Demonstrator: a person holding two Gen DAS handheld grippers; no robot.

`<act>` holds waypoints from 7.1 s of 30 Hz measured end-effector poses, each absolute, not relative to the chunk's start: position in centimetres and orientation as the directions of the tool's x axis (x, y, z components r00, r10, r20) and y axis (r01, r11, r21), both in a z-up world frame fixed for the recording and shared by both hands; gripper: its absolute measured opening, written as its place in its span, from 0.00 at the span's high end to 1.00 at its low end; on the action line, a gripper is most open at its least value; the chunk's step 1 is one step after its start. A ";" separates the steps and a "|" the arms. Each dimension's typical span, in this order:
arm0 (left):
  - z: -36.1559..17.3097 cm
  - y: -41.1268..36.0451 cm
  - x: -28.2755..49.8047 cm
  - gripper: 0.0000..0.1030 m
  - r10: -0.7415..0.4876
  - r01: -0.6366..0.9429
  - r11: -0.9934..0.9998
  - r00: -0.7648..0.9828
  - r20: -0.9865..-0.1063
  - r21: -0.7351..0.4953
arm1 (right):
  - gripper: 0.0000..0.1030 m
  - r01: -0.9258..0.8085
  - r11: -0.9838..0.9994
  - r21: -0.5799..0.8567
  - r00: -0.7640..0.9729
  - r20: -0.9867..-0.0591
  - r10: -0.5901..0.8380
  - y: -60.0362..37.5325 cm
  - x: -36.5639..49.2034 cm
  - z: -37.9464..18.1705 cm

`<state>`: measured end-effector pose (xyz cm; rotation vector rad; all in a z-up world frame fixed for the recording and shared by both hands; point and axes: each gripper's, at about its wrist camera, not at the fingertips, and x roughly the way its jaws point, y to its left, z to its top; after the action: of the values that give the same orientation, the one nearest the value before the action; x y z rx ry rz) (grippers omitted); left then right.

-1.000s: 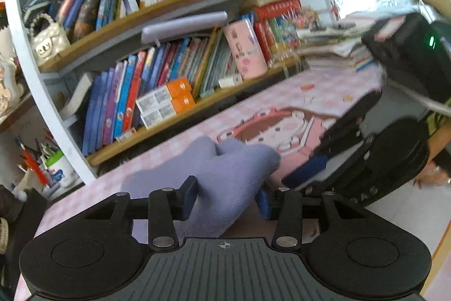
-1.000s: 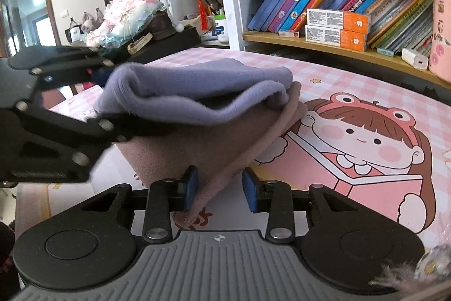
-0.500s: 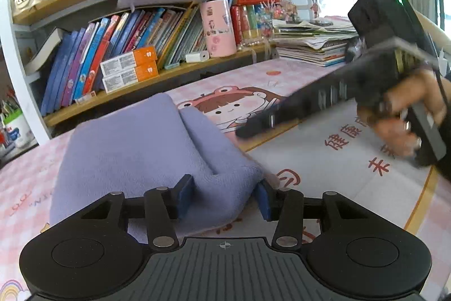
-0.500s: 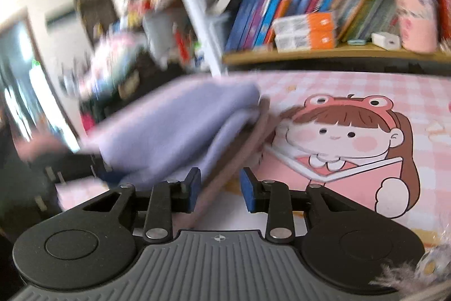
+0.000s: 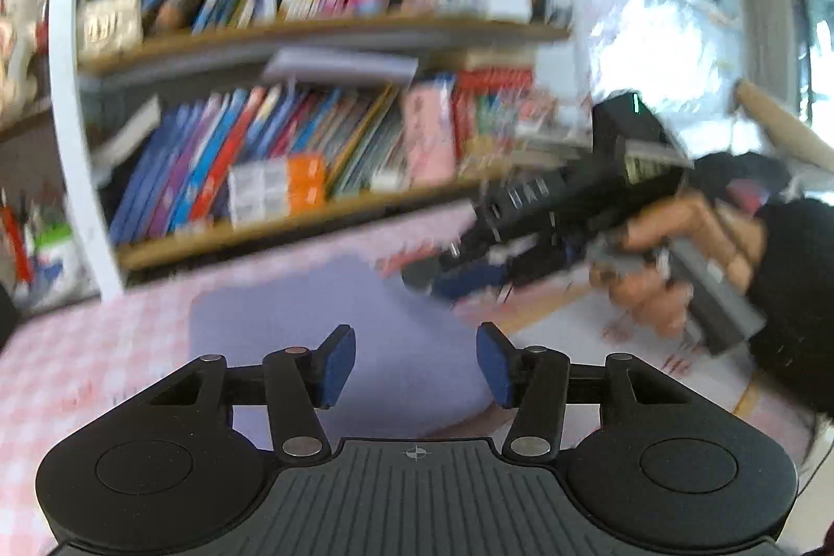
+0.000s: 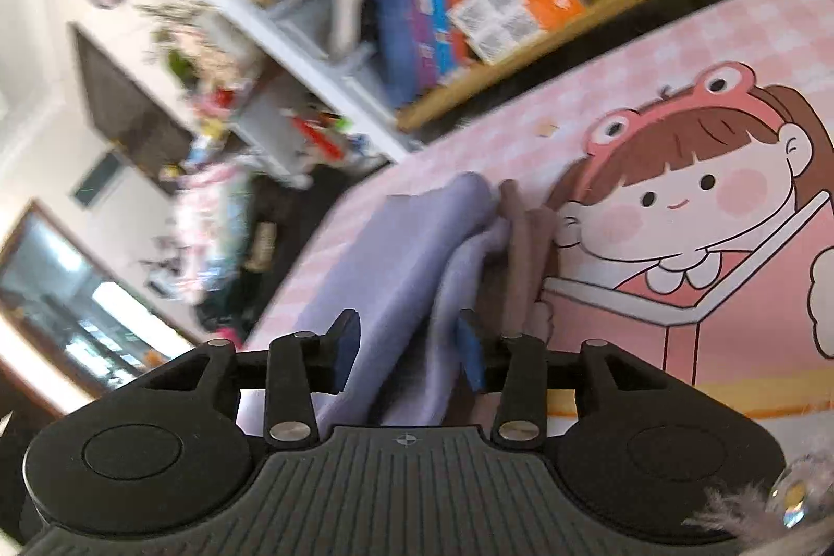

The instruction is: Fold clothes

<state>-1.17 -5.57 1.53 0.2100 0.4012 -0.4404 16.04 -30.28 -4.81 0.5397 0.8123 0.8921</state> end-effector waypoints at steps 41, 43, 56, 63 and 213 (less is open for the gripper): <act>1.2 0.1 1.2 0.36 -0.311 0.356 0.934 0.842 -0.441 0.020 | 0.88 -0.568 0.695 0.441 0.472 -0.517 0.714 -26.7 8.2 -4.8; 2.0 1.6 1.0 0.37 -0.316 0.332 0.943 0.858 -0.405 -0.032 | 0.78 -0.560 0.692 0.456 0.479 -0.503 0.719 -27.1 8.3 -4.4; 0.5 1.6 2.6 0.63 -0.300 0.313 0.948 0.826 -0.476 -0.054 | 0.93 -0.573 0.720 0.392 0.527 -0.496 0.690 -25.7 7.9 -3.3; 2.2 4.9 2.5 0.19 -0.321 0.286 0.947 0.839 -0.440 -0.144 | 0.54 -0.557 0.725 0.405 0.538 -0.489 0.686 -27.3 9.0 -2.5; 0.4 3.1 7.4 0.15 -0.129 0.087 0.986 0.940 -0.315 -0.143 | 0.30 -0.414 0.907 0.073 0.845 -0.341 0.413 -26.1 8.3 -4.8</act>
<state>7.37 3.06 0.42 -0.1276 0.3297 -0.1103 8.32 -26.08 -4.82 -0.0030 0.3589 0.4360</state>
